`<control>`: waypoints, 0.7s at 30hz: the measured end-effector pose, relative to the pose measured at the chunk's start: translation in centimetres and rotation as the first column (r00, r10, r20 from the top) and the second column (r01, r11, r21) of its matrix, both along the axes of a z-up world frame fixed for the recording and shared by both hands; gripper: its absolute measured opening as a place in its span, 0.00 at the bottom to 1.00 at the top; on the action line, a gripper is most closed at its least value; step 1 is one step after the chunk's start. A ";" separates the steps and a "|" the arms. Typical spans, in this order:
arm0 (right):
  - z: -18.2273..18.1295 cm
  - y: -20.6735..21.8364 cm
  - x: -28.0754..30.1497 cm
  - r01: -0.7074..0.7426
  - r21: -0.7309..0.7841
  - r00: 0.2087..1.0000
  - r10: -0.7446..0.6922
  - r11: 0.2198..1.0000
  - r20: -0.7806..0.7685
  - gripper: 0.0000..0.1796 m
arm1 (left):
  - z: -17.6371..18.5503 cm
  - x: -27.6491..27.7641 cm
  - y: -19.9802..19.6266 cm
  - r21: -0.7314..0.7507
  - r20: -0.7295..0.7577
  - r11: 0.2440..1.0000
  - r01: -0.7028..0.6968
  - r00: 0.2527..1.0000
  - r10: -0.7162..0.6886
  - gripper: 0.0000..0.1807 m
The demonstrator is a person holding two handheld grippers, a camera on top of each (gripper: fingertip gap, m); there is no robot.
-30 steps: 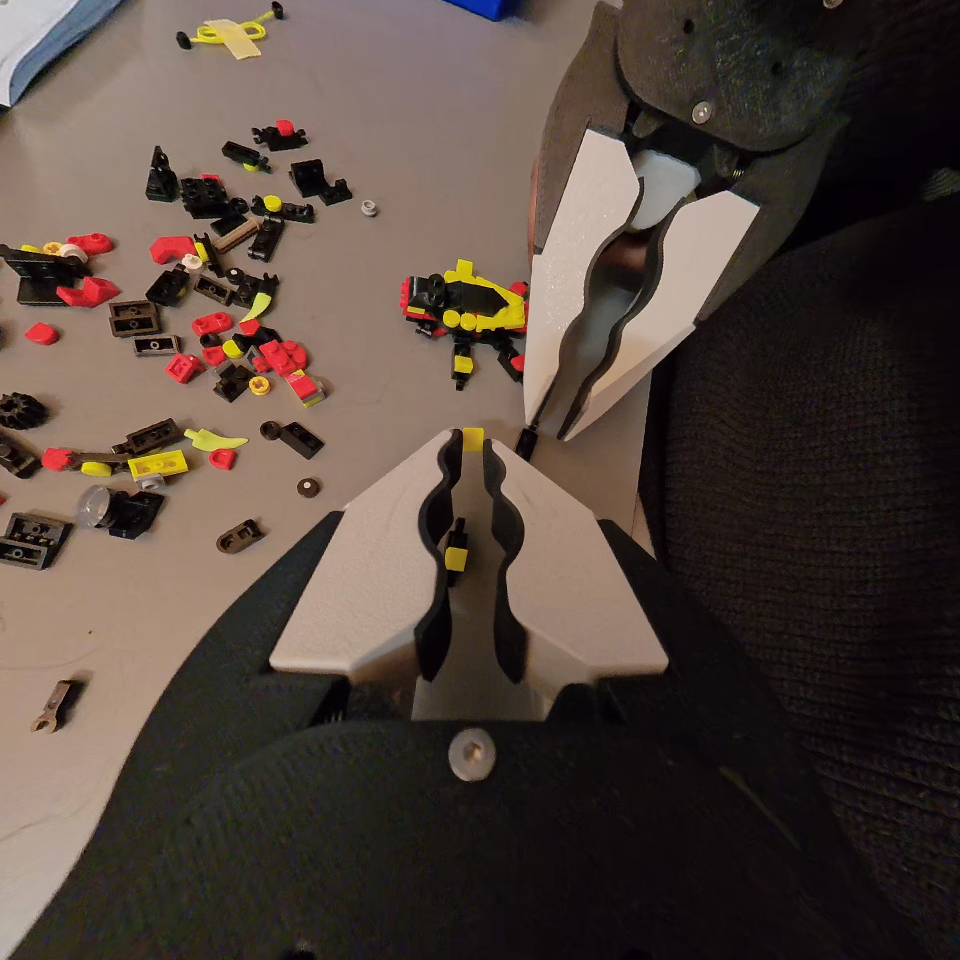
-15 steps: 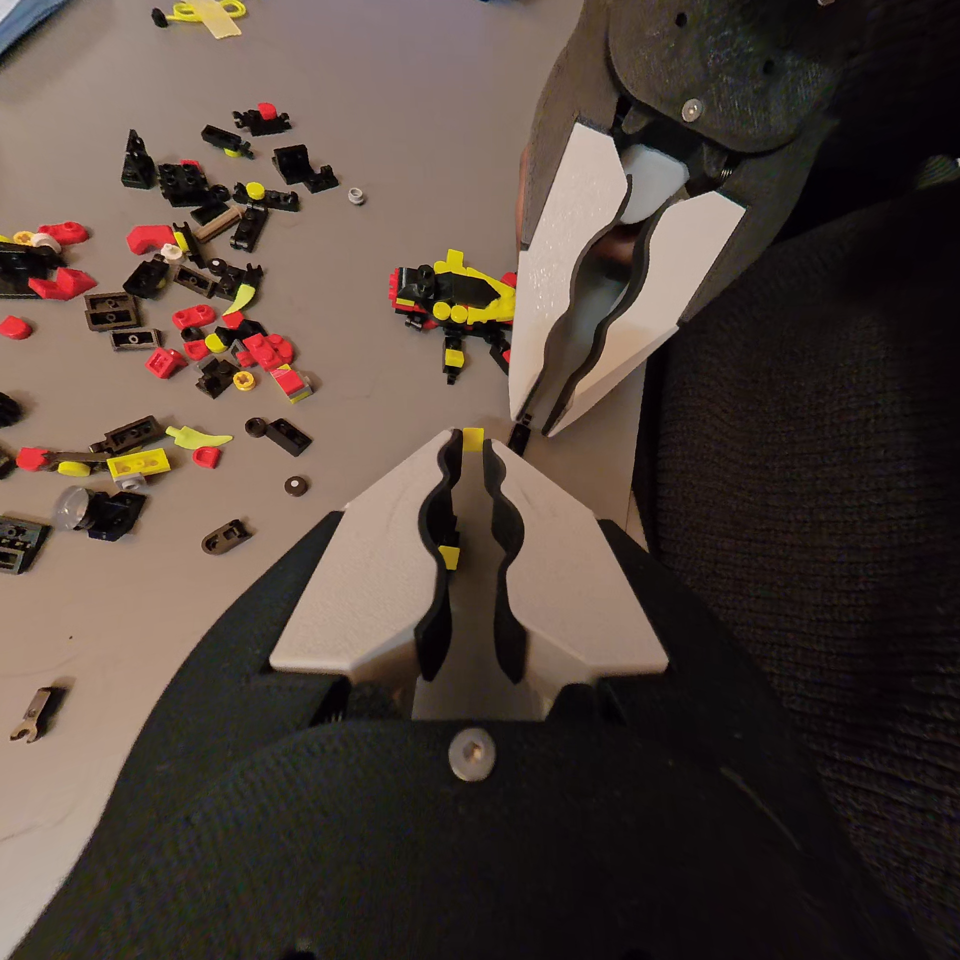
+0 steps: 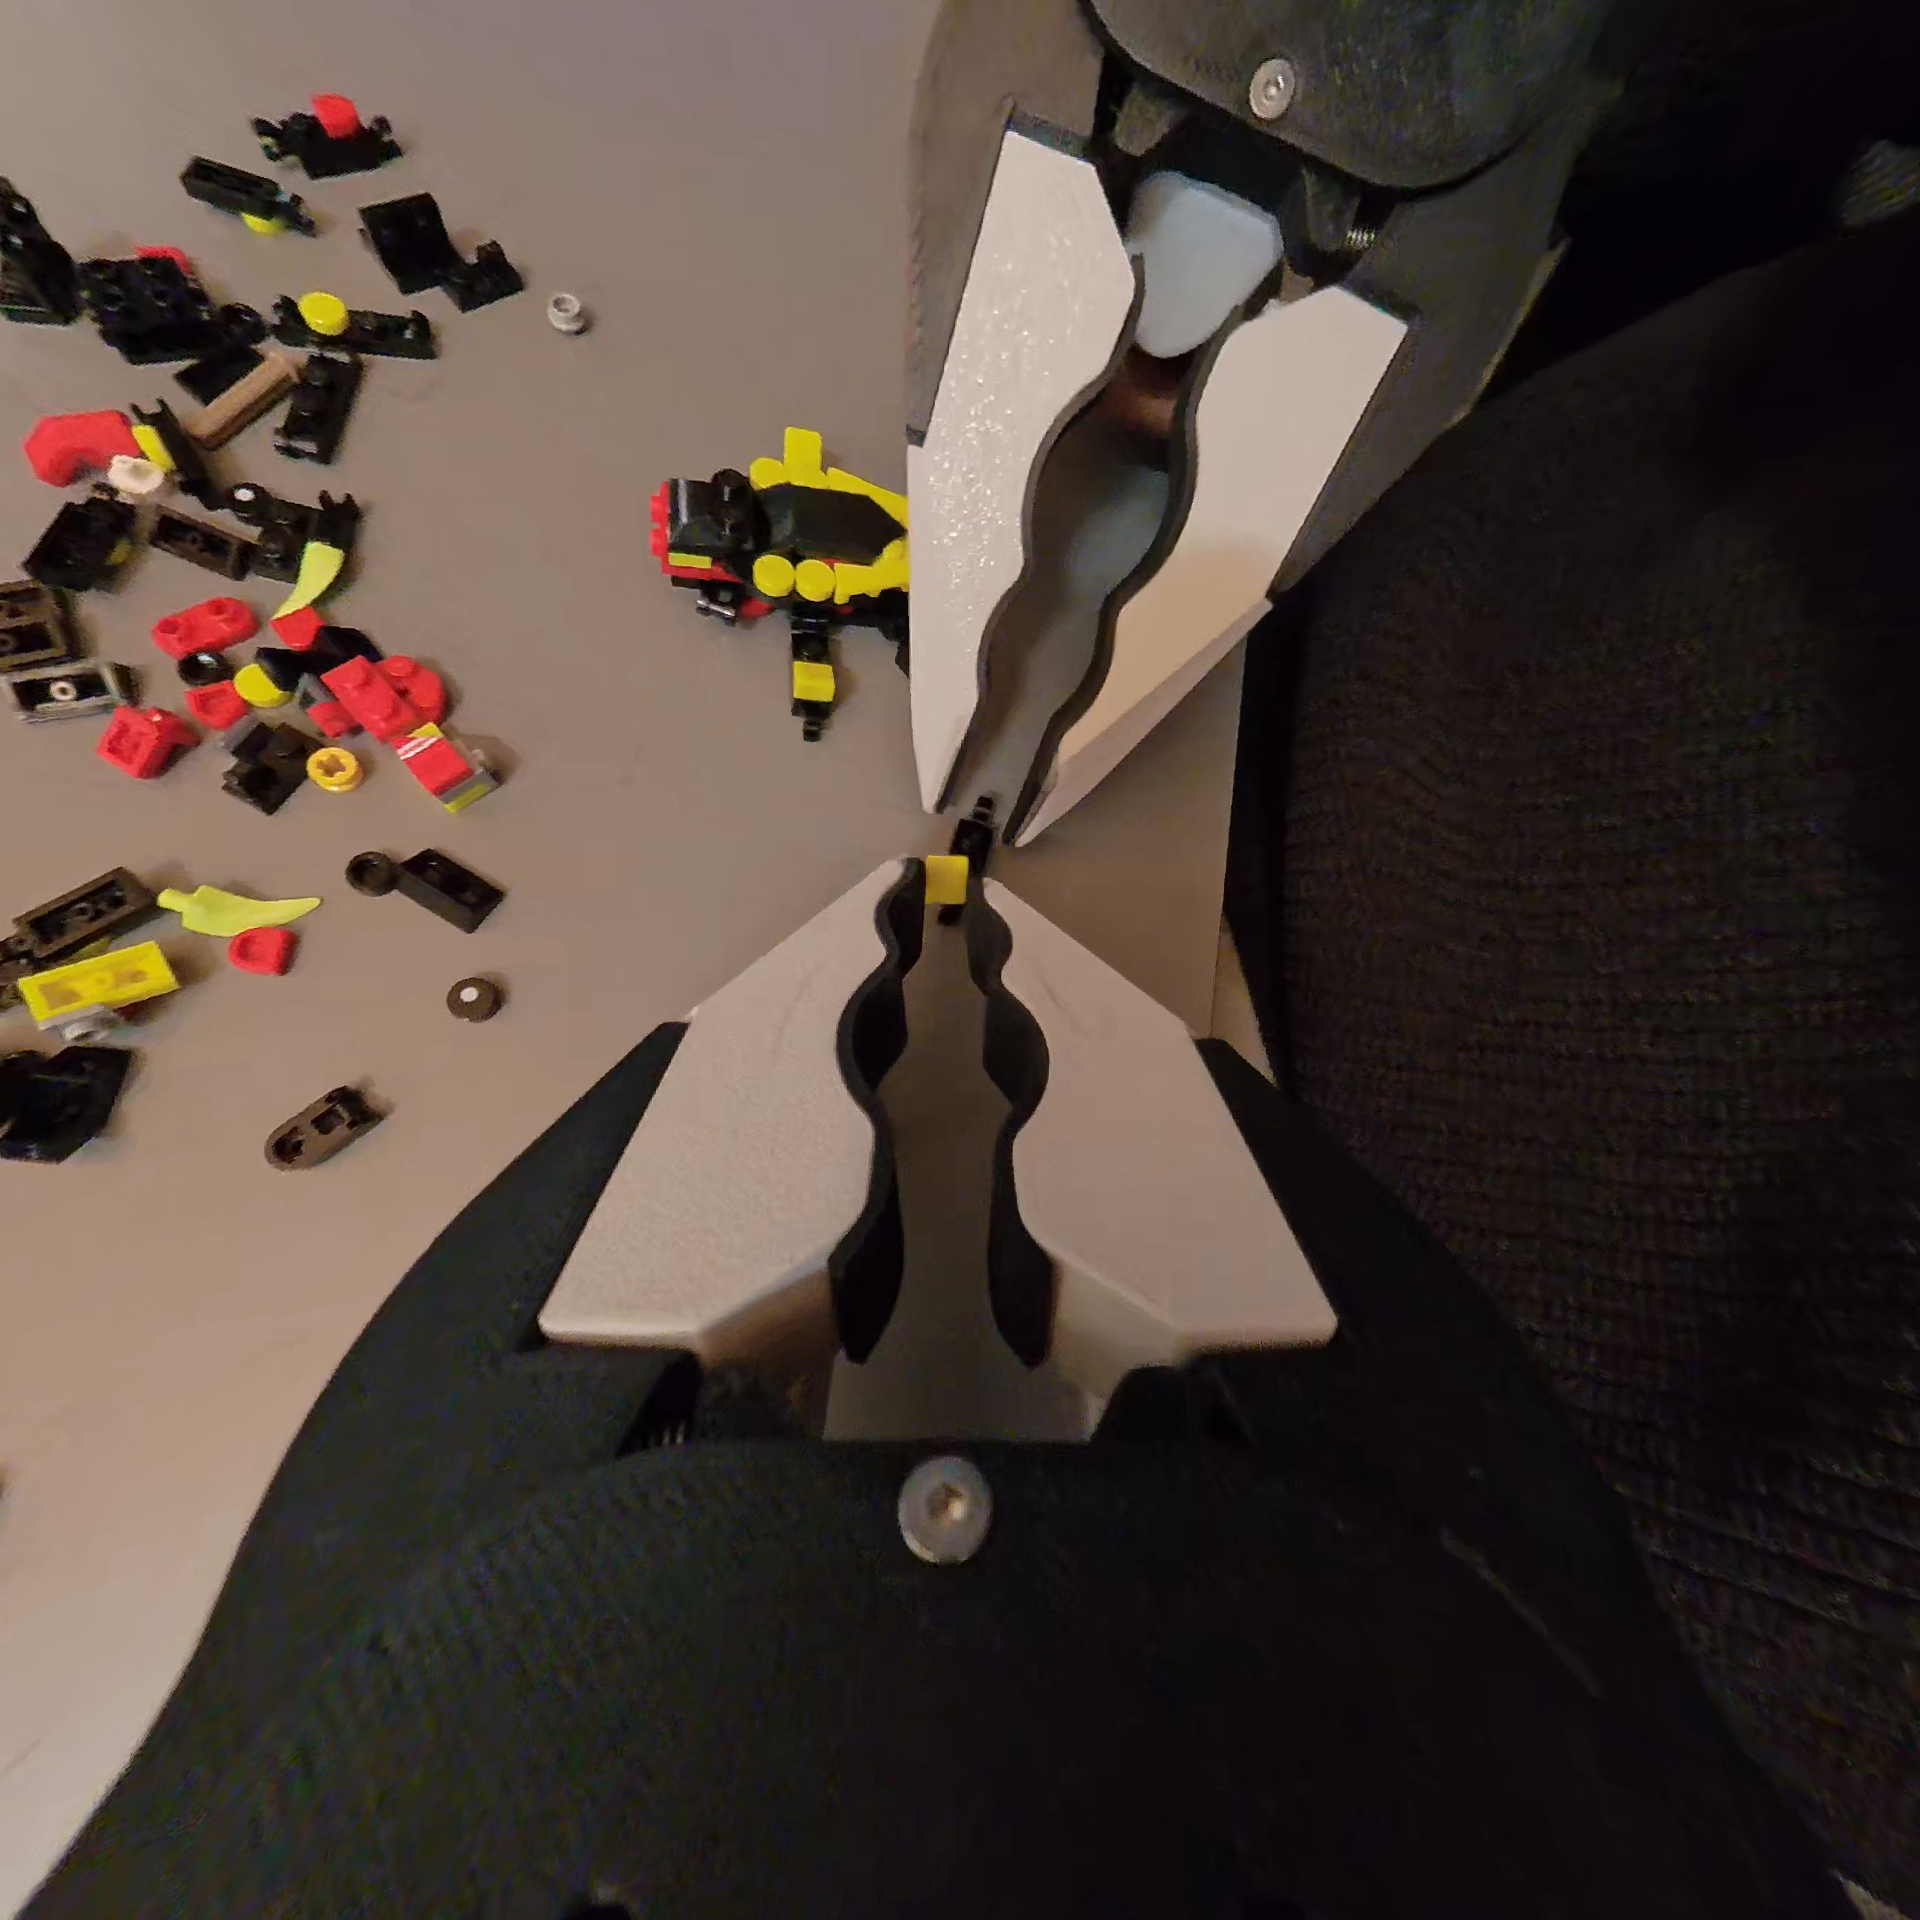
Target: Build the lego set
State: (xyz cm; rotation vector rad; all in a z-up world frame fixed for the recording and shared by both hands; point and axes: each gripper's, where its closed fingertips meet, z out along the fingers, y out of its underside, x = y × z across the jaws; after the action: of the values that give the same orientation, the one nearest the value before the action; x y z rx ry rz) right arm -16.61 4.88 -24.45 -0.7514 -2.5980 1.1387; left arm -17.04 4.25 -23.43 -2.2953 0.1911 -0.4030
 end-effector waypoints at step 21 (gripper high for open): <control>-0.1 0.3 -0.3 0.015 -0.003 1.000 -0.015 1.000 0.008 0.06 | -0.8 0.6 0.4 -0.024 -0.053 0.999 0.029 0.998 -0.030 0.03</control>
State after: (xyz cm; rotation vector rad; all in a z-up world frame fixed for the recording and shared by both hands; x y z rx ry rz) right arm -16.88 5.15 -24.51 -0.7764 -2.5933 1.1376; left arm -16.43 4.62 -24.23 -2.3295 0.2484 -0.3614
